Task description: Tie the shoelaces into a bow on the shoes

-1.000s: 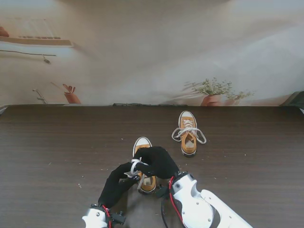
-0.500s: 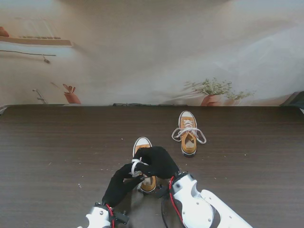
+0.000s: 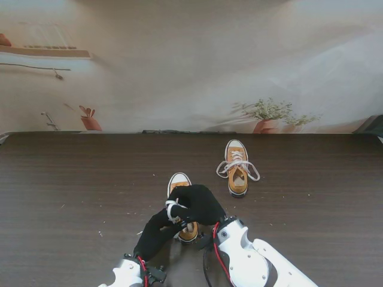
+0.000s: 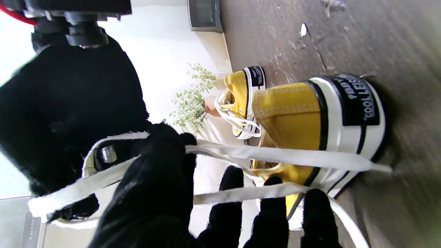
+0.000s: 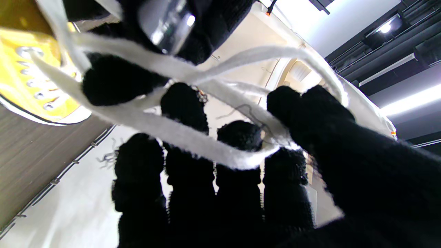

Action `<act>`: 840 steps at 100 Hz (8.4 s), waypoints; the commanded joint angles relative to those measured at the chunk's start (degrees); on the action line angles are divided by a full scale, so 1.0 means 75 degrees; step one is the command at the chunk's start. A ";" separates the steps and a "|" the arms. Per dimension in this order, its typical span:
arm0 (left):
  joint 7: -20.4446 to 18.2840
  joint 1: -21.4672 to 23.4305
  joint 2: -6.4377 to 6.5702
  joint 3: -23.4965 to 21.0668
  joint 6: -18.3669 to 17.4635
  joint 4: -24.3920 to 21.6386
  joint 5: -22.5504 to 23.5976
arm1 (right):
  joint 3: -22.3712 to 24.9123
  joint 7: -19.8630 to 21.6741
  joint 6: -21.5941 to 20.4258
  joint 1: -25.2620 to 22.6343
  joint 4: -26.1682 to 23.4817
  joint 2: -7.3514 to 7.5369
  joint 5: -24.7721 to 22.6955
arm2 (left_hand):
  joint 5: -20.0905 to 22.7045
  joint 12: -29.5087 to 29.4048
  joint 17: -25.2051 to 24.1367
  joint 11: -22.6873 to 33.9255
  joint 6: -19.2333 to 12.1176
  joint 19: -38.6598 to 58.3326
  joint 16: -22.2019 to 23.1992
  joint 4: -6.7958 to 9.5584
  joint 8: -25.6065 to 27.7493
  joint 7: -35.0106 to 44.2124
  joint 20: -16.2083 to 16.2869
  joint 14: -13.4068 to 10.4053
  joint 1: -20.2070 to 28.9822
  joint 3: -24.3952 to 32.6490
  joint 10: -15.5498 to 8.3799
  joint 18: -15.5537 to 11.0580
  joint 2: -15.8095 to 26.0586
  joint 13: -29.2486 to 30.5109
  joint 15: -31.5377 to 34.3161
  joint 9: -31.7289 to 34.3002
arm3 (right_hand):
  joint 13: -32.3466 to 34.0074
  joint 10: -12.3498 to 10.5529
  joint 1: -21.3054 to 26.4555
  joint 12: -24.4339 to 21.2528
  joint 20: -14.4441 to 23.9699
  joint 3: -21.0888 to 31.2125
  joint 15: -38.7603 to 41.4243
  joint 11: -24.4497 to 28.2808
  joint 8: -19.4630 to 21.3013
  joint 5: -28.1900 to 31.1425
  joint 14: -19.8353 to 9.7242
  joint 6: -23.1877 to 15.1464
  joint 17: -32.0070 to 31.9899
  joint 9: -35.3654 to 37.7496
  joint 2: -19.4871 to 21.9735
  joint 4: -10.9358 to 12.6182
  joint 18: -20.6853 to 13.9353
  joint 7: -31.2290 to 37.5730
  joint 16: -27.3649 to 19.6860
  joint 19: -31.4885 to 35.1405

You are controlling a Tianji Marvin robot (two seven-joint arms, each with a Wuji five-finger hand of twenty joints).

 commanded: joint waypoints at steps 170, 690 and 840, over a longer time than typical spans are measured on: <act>-0.0686 0.0267 -0.0054 -0.0552 0.0474 -0.0494 -0.2028 | -0.0112 0.0036 0.0086 -0.0094 -0.0153 0.0013 -0.0063 | -0.1506 0.0233 -0.0105 -0.0157 -0.0430 -0.0367 0.0235 -0.0262 -0.0615 -0.2244 0.0293 -0.0324 -0.2448 0.1783 -0.0355 -0.0605 -0.0103 -0.0280 -0.0179 -0.0476 | 0.0117 -0.0023 0.0368 0.0032 -0.0042 0.0058 0.0014 0.0009 -0.0076 0.0110 0.0002 -0.0498 0.0037 0.0049 -0.0046 -0.0065 0.0088 0.0105 -0.0075 -0.0013; 0.0163 -0.0586 -0.0075 -0.0650 0.0552 0.0102 0.0522 | -0.0258 0.0144 -0.0225 -0.0262 -0.0220 0.0015 0.0195 | -0.1145 0.0441 -0.0065 0.0462 -0.1149 0.0836 0.0213 -0.0084 0.0474 -0.0212 -0.0181 -0.0443 -0.0439 0.3534 -0.0627 -0.0619 -0.1227 -0.0114 0.0445 -0.0258 | -0.0049 0.0065 0.0321 -0.0125 -0.0048 -0.0077 -0.0131 -0.0256 -0.0512 -0.0188 0.0111 -0.0492 -0.0156 -0.0142 0.0181 -0.0068 0.0095 -0.0081 -0.0089 -0.0097; 0.0684 -0.0598 -0.0251 -0.0447 0.0954 0.0022 0.0279 | -0.0027 0.0700 -0.0132 -0.0687 -0.0612 0.0125 0.0857 | 0.0971 0.0413 0.0193 0.0804 -0.0077 0.1213 0.0163 -0.0103 0.1990 0.2255 -0.0210 -0.0044 0.0628 0.1165 -0.0328 -0.0256 -0.0631 0.0326 0.0719 0.0794 | -0.0697 0.0281 -0.0154 -0.0437 -0.0147 -0.0016 -0.0668 -0.0818 -0.0846 -0.0828 0.0269 -0.0540 -0.0788 -0.0909 0.0072 -0.0126 0.0104 -0.0480 -0.0196 -0.0525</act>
